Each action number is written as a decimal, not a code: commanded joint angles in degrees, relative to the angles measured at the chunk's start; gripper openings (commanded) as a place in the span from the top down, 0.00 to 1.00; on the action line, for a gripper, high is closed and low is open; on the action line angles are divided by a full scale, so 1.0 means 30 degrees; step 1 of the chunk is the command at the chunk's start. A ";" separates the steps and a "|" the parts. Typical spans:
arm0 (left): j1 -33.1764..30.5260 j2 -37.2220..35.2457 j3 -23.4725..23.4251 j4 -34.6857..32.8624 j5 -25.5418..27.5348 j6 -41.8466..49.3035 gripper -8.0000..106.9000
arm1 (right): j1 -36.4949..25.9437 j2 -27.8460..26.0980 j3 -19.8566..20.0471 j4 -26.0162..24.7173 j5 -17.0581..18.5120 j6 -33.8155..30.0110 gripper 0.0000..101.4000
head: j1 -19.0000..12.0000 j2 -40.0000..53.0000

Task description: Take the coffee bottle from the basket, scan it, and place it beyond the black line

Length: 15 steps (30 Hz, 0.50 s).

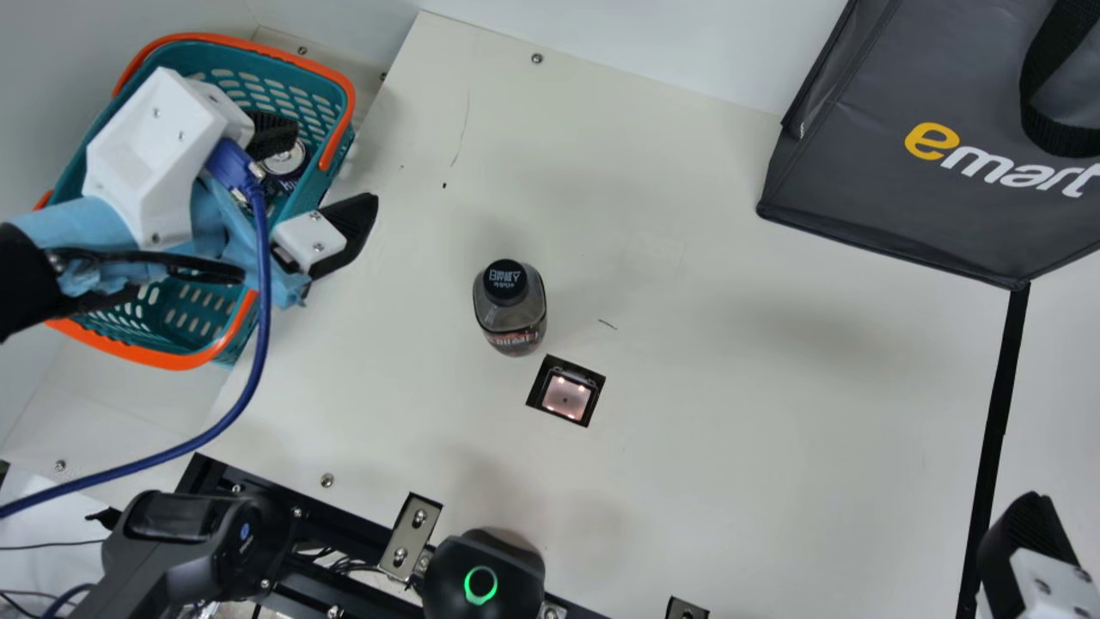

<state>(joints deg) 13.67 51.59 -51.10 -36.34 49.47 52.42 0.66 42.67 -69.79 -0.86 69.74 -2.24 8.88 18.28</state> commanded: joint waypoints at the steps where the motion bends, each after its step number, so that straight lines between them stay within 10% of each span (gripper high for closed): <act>1: -0.0198 -0.0178 0.0098 0.0601 -0.0461 -0.1022 0.15 | 0.0000 0.0000 0.0000 0.0000 0.0000 0.0000 0.10 | -0.0319 0.0046; 15: -0.1656 -0.1493 0.0630 0.4410 -0.2156 -0.5909 0.15 | 0.0000 0.0000 0.0000 0.0000 -0.0018 0.0000 0.10 | -0.0319 0.0046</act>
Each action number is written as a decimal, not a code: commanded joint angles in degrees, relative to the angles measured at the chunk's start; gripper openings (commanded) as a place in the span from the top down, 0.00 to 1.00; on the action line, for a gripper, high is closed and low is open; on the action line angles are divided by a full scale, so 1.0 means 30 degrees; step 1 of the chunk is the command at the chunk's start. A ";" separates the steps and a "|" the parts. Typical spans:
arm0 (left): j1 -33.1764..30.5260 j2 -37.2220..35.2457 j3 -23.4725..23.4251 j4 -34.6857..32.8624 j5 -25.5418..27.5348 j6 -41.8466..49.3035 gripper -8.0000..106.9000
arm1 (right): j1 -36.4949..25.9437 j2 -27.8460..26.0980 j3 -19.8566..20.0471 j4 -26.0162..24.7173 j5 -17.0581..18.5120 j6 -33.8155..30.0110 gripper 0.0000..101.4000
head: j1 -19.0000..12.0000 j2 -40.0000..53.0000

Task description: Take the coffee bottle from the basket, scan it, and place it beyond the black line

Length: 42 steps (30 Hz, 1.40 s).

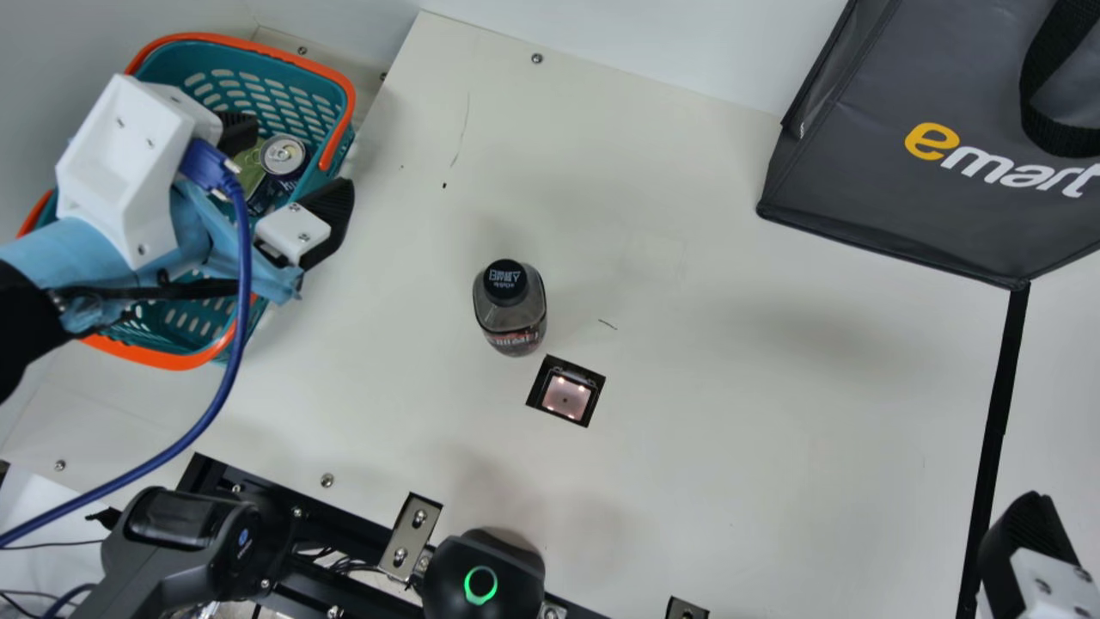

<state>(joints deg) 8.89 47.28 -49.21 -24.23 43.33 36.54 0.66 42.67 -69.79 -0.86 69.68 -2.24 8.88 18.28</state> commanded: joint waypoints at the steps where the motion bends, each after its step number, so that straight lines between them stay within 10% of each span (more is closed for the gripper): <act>1: -0.0189 -0.0110 0.0009 0.0632 -0.0184 -0.0934 0.15 | 0.0000 0.0000 0.0000 0.0000 0.0000 0.0000 0.10 | -0.0319 0.0046; 22: -0.2520 -0.0695 0.0026 0.4492 -0.0659 -0.5651 0.15 | 0.0000 0.0000 0.0000 0.0000 0.0000 0.0000 0.10 | -0.0319 -0.6620; 42: -0.4919 -0.0868 -0.0281 0.5676 0.0523 -0.7471 0.15 | 0.0000 0.0000 0.0000 0.0000 0.0024 0.0000 0.10 | -0.0319 -0.6620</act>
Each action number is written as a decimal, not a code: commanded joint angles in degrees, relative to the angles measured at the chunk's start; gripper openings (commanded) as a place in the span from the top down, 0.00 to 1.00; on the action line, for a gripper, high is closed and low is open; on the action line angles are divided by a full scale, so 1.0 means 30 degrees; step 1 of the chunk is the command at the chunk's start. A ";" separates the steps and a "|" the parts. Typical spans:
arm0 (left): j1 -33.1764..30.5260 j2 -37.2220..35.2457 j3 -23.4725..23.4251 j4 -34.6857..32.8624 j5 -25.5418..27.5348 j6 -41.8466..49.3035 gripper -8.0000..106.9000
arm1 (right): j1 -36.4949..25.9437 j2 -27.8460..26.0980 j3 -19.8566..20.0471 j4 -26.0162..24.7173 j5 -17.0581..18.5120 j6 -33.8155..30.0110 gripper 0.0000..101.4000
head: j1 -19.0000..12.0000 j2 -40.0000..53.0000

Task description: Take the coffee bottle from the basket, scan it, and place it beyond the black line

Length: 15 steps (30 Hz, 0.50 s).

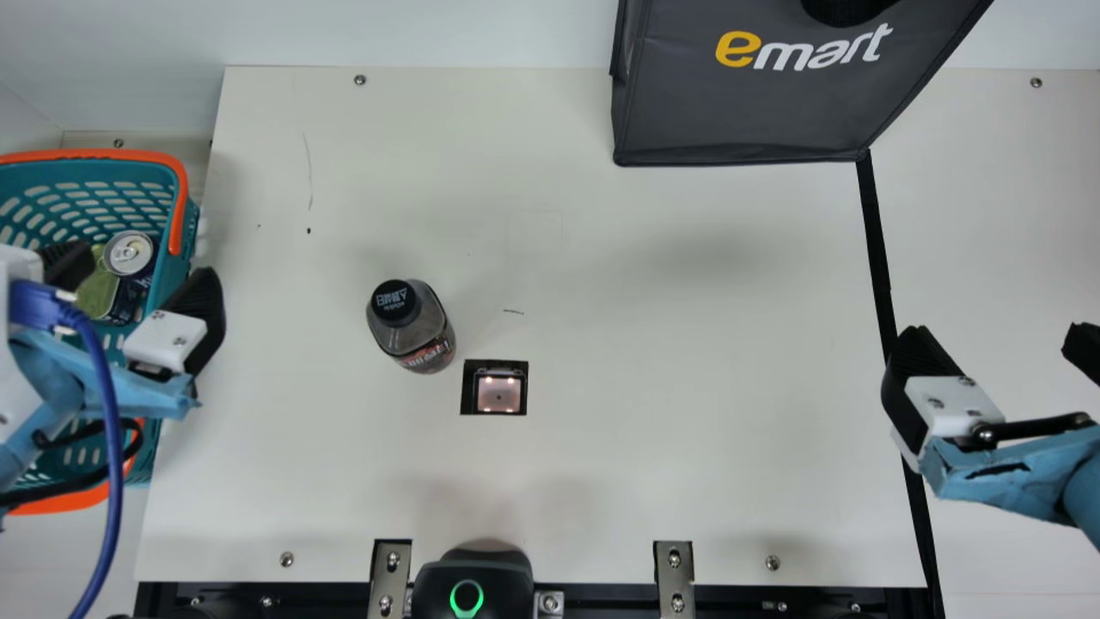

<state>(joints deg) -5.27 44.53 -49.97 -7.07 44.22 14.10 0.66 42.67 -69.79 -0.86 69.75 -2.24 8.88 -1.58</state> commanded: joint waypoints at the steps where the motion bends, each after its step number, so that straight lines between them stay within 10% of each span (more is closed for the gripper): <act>1: -0.0397 0.0108 -0.0102 -0.0052 0.0394 -0.0031 0.15 | 0.0000 0.0000 0.0000 0.0000 0.0000 0.0000 0.10 | -0.0319 0.0001; 15: -0.3182 0.1210 -0.1301 0.0609 0.2431 -0.1704 0.15 | 0.0000 0.0000 0.0000 0.0000 0.0000 0.0000 0.10 | -0.0319 0.0001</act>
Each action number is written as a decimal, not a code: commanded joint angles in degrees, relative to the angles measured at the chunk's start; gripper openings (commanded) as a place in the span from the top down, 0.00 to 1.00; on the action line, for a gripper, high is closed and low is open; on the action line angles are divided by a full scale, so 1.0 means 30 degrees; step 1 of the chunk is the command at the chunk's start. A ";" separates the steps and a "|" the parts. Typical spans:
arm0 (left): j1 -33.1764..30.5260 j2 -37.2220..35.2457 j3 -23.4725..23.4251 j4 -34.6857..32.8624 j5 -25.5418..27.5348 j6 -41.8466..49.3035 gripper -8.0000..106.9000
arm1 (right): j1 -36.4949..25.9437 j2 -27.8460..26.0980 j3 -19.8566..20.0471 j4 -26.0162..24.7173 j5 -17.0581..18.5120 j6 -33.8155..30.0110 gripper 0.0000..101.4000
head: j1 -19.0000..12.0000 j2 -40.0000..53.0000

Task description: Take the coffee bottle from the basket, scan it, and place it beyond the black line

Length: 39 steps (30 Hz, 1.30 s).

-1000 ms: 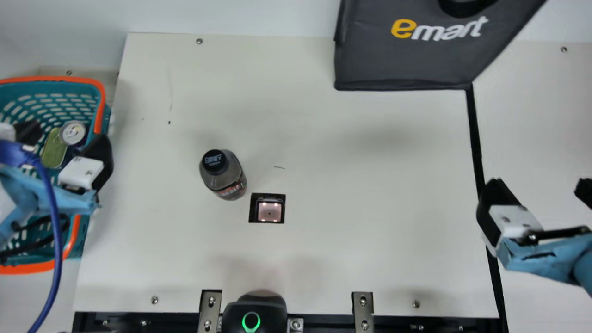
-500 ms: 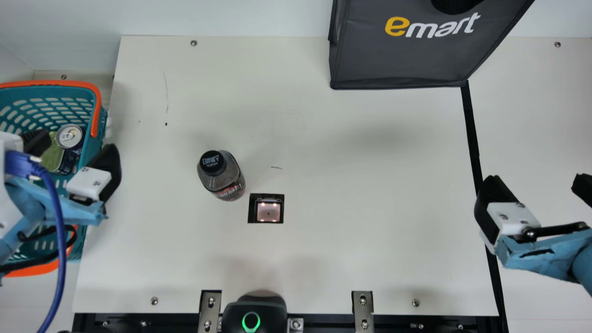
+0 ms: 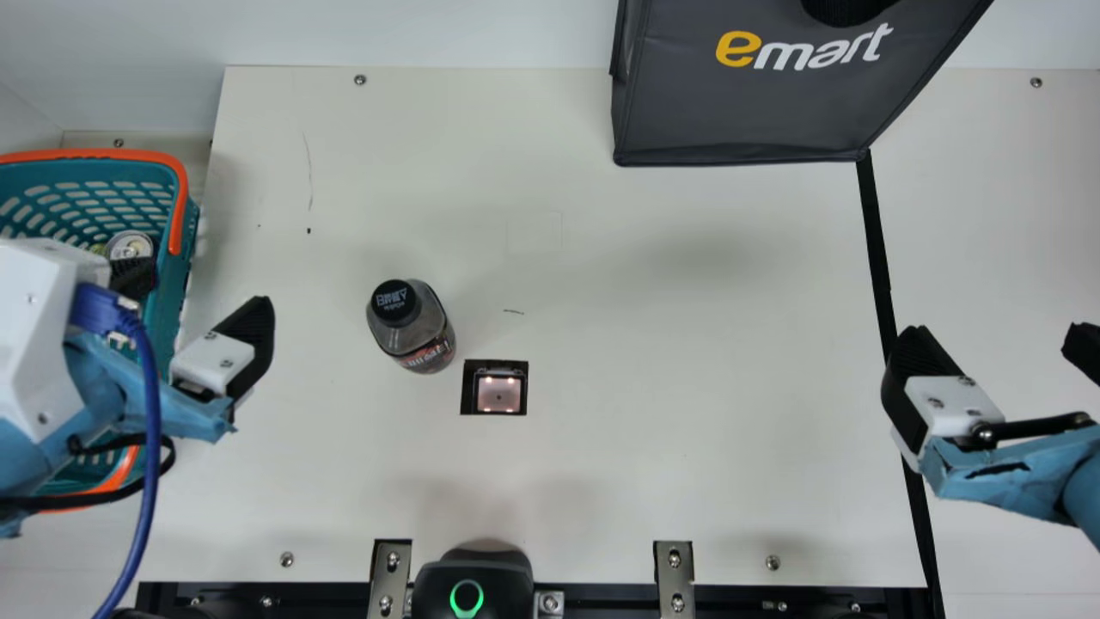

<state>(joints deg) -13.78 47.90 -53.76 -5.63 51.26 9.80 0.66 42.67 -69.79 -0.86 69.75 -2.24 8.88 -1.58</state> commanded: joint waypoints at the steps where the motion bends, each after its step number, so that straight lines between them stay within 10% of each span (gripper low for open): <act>1: -0.0640 0.0197 -0.0109 0.0292 0.0160 -0.0540 0.15 | 0.0000 0.0000 0.0000 0.0000 0.0000 0.0000 0.10 | -0.0319 0.0001; 39: -0.9434 0.5226 -0.1723 0.7570 0.1479 -1.1667 0.15 | 0.0000 0.0000 0.0000 0.0000 -0.0022 0.0000 0.10 | -0.0319 0.0001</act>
<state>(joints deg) -41.99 63.29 -58.84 16.80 55.78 -24.71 0.66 42.67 -69.79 -0.86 69.69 -2.24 8.88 -1.58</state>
